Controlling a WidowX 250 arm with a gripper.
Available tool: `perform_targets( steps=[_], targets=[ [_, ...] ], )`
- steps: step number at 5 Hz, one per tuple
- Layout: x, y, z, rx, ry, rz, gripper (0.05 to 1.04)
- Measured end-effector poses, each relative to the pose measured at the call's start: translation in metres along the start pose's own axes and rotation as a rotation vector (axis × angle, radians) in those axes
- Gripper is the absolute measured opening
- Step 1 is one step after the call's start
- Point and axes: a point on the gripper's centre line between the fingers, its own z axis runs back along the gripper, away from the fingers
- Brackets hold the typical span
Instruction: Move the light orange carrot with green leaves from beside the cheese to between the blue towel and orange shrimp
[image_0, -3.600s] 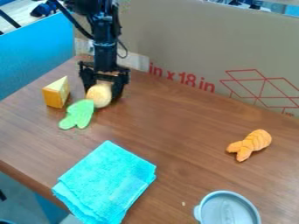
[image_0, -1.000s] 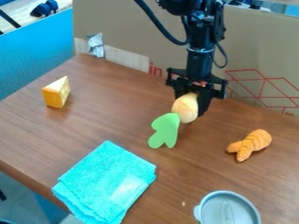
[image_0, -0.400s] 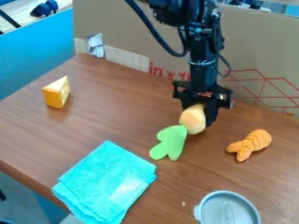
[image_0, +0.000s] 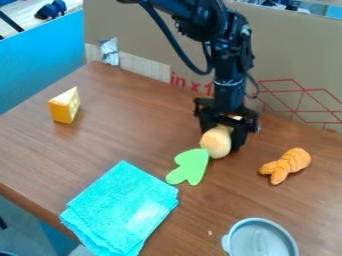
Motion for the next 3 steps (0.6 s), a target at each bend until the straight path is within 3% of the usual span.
perform_targets(
  steps=[1,2,3],
  targets=[
    [-0.006,0.001,0.003,-0.029,-0.045,0.006,0.992],
    [-0.015,0.011,0.025,-0.089,-0.107,0.049,0.995],
    [-0.027,0.029,0.063,-0.190,-0.205,0.113,0.996]
  ],
)
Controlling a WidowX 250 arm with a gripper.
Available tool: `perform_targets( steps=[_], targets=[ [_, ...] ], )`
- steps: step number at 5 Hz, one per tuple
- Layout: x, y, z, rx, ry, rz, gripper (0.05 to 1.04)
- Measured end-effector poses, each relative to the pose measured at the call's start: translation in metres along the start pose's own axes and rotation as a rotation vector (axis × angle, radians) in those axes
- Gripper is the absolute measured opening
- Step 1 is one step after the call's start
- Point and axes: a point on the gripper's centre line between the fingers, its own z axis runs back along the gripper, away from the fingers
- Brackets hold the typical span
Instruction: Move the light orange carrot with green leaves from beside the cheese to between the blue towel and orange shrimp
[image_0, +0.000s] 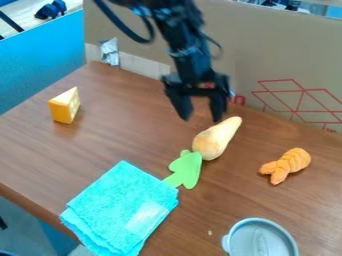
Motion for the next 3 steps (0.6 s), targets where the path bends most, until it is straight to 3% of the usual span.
perform_targets(
  steps=[1,2,3],
  targets=[
    [-0.015,0.018,0.026,-0.088,-0.045,0.063,0.997],
    [-0.028,0.050,0.054,0.146,-0.042,0.158,0.997],
    [-0.040,0.077,0.065,0.388,-0.011,0.198,0.997]
  ],
)
